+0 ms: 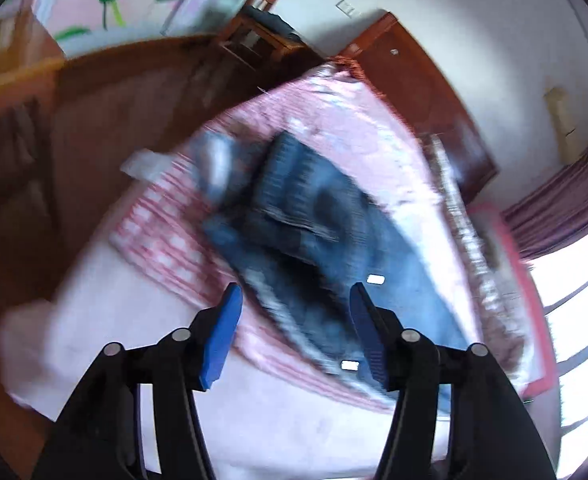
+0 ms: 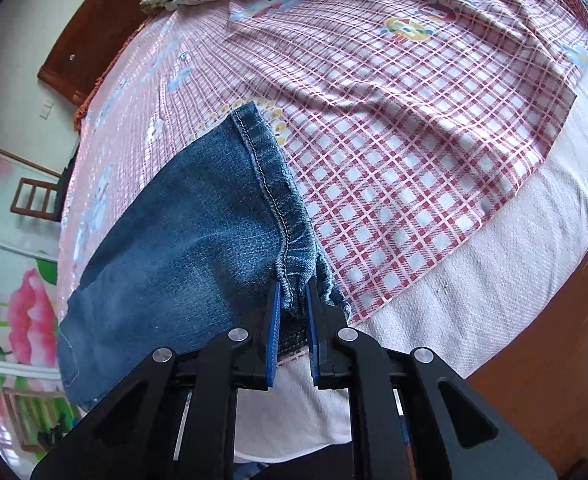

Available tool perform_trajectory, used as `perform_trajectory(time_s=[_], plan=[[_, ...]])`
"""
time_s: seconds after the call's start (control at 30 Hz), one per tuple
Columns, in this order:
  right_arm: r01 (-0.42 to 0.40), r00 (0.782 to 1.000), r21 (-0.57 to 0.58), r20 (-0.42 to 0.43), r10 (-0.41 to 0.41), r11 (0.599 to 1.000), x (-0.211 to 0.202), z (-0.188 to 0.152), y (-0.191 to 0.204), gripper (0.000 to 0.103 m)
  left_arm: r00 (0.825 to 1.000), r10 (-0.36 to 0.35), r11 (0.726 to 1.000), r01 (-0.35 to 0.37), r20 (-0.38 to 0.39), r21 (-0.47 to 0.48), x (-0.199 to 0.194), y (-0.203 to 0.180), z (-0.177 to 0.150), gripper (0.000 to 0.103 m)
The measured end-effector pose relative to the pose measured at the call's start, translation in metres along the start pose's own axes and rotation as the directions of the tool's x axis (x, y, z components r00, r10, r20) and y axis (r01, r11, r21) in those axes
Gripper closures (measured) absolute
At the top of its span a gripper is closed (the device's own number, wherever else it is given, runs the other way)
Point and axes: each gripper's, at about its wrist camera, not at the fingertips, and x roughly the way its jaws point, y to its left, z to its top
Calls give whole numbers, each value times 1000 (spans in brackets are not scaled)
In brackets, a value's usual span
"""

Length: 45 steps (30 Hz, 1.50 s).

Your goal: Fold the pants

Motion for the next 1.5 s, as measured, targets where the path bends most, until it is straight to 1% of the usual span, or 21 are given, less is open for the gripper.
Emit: perform_trajectory(time_s=[0.1, 0.23, 0.3, 0.43, 0.47, 0.5, 0.53, 0.6, 0.67, 0.77, 0.83, 0.87, 0.9, 0.93, 0.97, 1.0, 1.03, 1.13, 1.23, 1.37, 1.5], plan=[[-1, 1000, 5, 5, 1, 1000, -1, -2, 0, 93, 993, -118, 983, 114, -20, -145, 23, -3, -3, 40], [16, 1000, -5, 1, -16, 1000, -2, -1, 2, 93, 986, -169, 934, 156, -13, -322, 50, 0, -3, 38], [22, 1000, -7, 1, -22, 1000, -1, -1, 3, 93, 987, -159, 916, 151, 9, -372, 55, 3, -4, 38], [15, 1000, -2, 7, -15, 1000, -1, -1, 4, 93, 993, -112, 907, 122, 48, -402, 68, 5, -4, 40], [16, 1000, -6, 8, -16, 1000, -1, -1, 4, 93, 993, -106, 903, 118, 53, -413, 72, 8, -1, 44], [19, 1000, -12, 10, -19, 1000, -1, -2, 5, 93, 993, -104, 899, 121, 64, -422, 76, 9, 2, 57], [22, 1000, -18, 12, -22, 1000, -2, -2, 6, 93, 992, -94, 901, 119, 79, -417, 81, 10, 7, 80], [25, 1000, -21, 16, -25, 999, -4, 0, 7, 92, 991, -75, 902, 113, 108, -416, 81, 6, 15, 92], [19, 1000, -20, 21, -18, 1000, -8, 1, 7, 92, 979, -122, 901, 178, 163, -396, 71, -10, 26, 94], [15, 1000, -34, 19, -15, 999, -15, 2, 4, 92, 960, -194, 927, 247, 203, -282, 41, -40, 38, 96], [9, 1000, -43, 12, -9, 999, -17, 1, 0, 92, 968, -169, 959, 205, 184, -197, 27, -41, 37, 96], [8, 1000, -49, 5, -8, 999, -16, 0, -1, 92, 979, -122, 975, 149, 163, -167, 26, -34, 36, 96], [8, 1000, -64, -6, -9, 998, -14, -1, -1, 92, 993, -35, 987, 52, 115, -150, 33, -20, 33, 96], [16, 1000, -78, -10, -17, 997, -13, -2, 1, 92, 998, 36, 988, -27, 56, -153, 46, -4, 28, 96], [28, 999, -93, -13, -29, 995, -11, -3, 3, 92, 996, 90, 984, -87, 12, -158, 56, 5, 24, 96], [45, 999, -106, -14, -47, 993, -11, -3, 7, 92, 994, 108, 981, -108, -12, -164, 65, 15, 17, 95], [59, 998, -115, -13, -61, 992, -11, -3, 9, 92, 995, 99, 983, -95, 20, -156, 64, 14, 14, 95], [92, 995, -149, -21, -96, 985, -9, -3, 14, 92, 987, 156, 982, -151, 40, -115, 69, -5, 21, 95], [119, 992, -162, -18, -123, 980, -9, -3, 20, 92, 983, 174, 982, -168, 57, -86, 70, -19, 26, 95], [119, 993, -165, 3, -121, 979, -17, -6, 23, 92, 978, 198, 980, -197, 59, -28, 78, -18, 35, 95], [138, 990, -215, 25, -136, 967, -27, -5, 37, 92, 978, 200, 980, -200, 53, -7, 75, -11, 36, 93]])
